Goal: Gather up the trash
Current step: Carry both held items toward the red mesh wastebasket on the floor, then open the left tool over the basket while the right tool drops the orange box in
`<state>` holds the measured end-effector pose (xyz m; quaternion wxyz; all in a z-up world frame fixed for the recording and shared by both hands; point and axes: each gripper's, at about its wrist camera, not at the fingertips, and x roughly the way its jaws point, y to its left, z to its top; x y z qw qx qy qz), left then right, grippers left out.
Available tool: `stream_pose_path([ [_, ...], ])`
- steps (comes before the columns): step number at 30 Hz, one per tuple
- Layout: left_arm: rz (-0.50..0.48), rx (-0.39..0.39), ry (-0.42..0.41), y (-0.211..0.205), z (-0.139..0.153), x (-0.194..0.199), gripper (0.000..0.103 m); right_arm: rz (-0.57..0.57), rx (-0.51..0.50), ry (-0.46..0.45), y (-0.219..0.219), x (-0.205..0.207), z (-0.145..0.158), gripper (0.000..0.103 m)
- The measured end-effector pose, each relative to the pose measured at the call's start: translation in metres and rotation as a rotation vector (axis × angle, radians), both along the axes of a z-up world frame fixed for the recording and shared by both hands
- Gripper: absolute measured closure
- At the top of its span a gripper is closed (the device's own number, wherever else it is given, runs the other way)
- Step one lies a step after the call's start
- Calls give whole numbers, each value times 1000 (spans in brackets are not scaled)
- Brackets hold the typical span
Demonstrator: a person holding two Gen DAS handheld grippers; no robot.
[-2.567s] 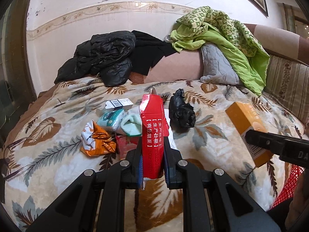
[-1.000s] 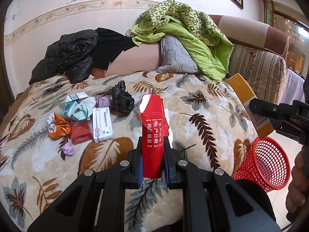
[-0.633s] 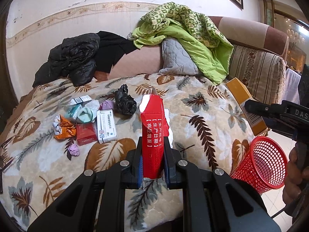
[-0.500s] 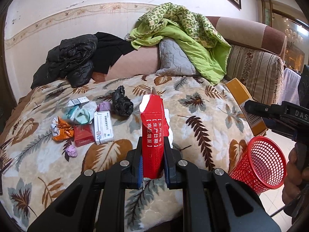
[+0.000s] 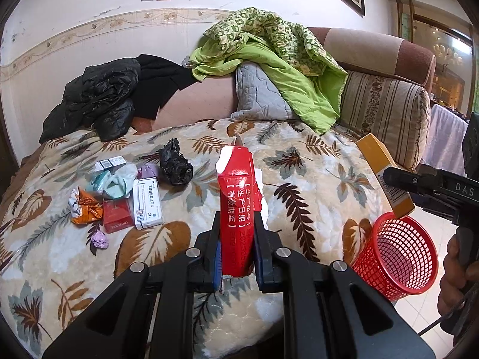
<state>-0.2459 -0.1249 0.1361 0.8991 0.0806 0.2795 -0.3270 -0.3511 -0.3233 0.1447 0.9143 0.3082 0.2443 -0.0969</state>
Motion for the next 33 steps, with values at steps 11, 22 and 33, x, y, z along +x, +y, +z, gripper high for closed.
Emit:
stream_pose_path([
  [11, 1, 0, 3, 1, -1, 1, 87, -18, -5, 12, -3, -2, 0, 52],
  [22, -8, -3, 7, 0, -4, 1, 87, -35, -13, 33, -4, -6, -2, 52],
  [33, -71, -15, 2, -19, -1, -8, 87, -90, -9, 51, -18, -30, -4, 52],
])
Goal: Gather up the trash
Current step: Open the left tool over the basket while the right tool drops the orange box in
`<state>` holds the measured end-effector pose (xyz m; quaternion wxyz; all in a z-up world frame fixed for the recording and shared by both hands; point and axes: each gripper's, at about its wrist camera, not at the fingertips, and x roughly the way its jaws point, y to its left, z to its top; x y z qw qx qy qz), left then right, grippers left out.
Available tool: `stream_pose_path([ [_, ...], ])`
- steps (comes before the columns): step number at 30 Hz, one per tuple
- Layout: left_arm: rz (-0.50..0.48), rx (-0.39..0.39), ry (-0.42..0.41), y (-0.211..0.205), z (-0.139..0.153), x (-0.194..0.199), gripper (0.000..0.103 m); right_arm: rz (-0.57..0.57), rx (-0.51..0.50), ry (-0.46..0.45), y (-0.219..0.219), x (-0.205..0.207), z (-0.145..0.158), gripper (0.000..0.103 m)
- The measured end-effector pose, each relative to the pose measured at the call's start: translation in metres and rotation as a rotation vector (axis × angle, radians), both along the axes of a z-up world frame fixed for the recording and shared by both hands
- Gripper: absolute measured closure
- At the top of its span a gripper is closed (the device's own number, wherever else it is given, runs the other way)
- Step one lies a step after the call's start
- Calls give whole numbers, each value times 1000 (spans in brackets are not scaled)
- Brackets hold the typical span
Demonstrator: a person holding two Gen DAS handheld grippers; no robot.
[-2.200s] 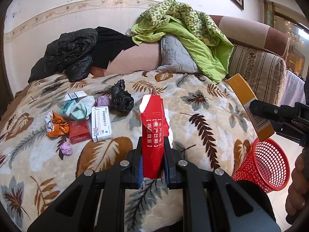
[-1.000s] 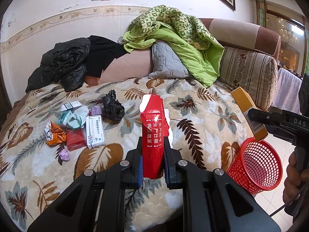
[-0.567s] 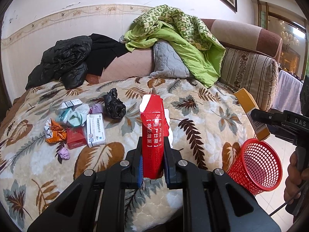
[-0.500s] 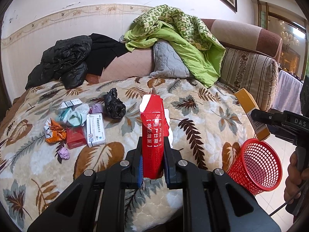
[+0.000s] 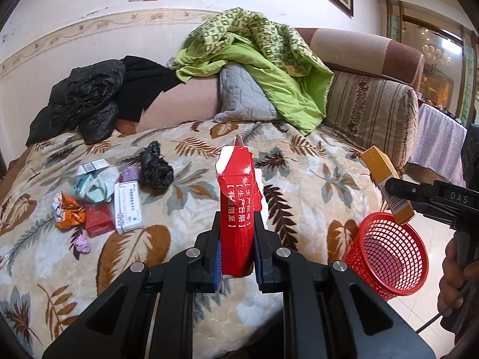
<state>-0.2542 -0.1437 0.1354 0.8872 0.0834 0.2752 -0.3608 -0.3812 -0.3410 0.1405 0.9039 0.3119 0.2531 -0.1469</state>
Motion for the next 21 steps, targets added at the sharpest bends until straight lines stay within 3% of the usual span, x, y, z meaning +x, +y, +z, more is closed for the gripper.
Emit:
stream_pose_path([
  [12, -40, -14, 12, -7, 5, -3, 87, -35, 0, 1, -10, -16, 4, 52],
  [21, -261, -2, 68, -60, 7, -24, 87, -134, 6, 8, -36, -60, 5, 52],
])
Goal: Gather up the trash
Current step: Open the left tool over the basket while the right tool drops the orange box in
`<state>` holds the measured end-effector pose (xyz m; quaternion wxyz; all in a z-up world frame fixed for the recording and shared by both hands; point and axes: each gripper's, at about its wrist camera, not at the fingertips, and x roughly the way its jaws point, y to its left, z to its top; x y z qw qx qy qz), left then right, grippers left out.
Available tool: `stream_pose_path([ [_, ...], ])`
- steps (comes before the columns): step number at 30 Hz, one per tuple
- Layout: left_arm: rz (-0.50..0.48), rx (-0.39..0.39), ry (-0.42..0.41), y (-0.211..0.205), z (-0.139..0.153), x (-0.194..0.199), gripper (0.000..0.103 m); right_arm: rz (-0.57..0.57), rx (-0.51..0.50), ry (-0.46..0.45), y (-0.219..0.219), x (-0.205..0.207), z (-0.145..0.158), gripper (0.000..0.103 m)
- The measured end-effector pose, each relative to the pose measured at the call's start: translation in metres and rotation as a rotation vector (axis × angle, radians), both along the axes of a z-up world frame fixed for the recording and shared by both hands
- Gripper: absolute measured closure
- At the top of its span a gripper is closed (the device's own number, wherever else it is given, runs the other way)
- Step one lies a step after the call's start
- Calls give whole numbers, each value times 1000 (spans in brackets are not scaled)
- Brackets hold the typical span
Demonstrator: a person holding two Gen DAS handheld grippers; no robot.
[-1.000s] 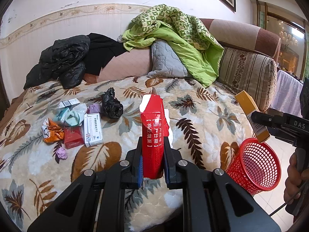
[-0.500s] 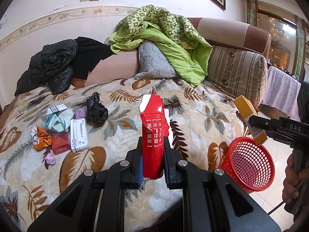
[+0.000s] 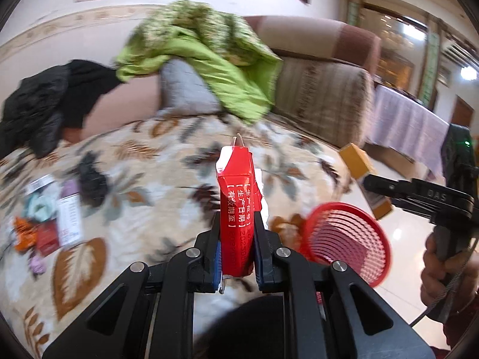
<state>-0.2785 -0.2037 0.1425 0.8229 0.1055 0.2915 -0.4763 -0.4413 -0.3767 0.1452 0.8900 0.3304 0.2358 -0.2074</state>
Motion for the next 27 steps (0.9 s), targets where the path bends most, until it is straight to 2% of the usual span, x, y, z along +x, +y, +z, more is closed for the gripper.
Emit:
stream_pose_path([
  [4, -139, 19, 64, -41, -3, -20, 87, -51, 8, 8, -17, -24, -2, 52],
  [9, -282, 49, 205, -94, -16, -38, 87, -104, 32, 26, -33, -49, -10, 52],
  [13, -321, 107, 247, -126, -34, -51, 87, -137, 76, 37, -44, -62, -22, 51],
  [14, -320, 124, 263, -133, -40, -52, 83, -138, 90, 42, -46, -63, -26, 51],
  [15, -319, 142, 282, -138, -45, -52, 67, -136, 111, 57, -49, -62, -32, 51],
  [17, -302, 148, 316, -143, -54, -51, 47, -157, 133, 82, -52, -64, -40, 41],
  [22, -259, 110, 355, -129, -56, -38, 47, -186, 119, 99, -57, -67, -40, 40],
  [27, -197, 54, 353, -104, -43, -19, 45, -151, 76, 83, -49, -50, -25, 39],
])
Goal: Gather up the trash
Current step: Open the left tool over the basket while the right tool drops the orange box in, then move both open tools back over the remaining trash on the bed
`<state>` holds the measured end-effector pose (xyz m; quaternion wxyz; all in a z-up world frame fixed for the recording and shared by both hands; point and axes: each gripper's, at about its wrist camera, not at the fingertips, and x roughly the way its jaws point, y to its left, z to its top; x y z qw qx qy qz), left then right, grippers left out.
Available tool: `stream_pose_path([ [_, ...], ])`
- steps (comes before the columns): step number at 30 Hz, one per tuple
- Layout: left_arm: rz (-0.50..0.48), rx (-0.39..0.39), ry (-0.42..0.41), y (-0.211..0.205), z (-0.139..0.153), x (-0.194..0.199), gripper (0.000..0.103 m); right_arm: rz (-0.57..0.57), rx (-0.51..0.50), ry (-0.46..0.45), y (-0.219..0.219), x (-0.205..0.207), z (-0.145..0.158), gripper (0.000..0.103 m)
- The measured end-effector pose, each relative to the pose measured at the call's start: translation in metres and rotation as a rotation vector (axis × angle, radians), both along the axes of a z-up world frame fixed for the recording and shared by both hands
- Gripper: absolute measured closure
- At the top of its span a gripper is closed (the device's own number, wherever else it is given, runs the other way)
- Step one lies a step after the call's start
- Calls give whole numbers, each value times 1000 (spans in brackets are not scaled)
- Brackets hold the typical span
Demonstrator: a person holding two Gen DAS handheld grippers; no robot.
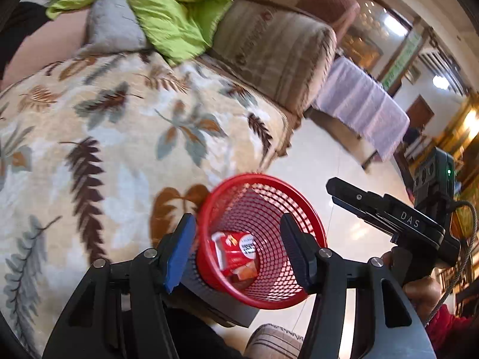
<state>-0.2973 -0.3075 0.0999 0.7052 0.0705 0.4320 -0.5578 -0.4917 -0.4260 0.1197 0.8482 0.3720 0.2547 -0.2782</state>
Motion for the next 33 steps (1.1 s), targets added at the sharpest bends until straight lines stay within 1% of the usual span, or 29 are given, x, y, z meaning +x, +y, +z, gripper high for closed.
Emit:
stream_pose_path([
  [4, 65, -20, -21, 28, 11, 17, 44, 46, -5, -13, 10, 18, 5, 38],
  [8, 135, -37, -30, 59, 19, 36, 44, 121, -15, -8, 28, 43, 7, 38],
  [11, 184, -45, -45, 87, 25, 50, 44, 182, -18, -4, 42, 62, 8, 38],
  [16, 272, -65, -99, 135, 38, 66, 44, 269, -45, -9, 68, 92, 17, 38],
  [22, 375, -76, -123, 191, 48, 82, 44, 368, -66, -10, 96, 127, 27, 38],
  [25, 431, -69, -131, 222, 46, 90, 43, 438, -86, -7, 117, 148, 32, 38],
  [28, 498, -54, -122, 255, 36, 101, 43, 502, -108, -4, 139, 170, 34, 38],
  [33, 661, -22, -76, 316, 10, 128, 43, 605, -113, 28, 175, 209, 27, 38],
])
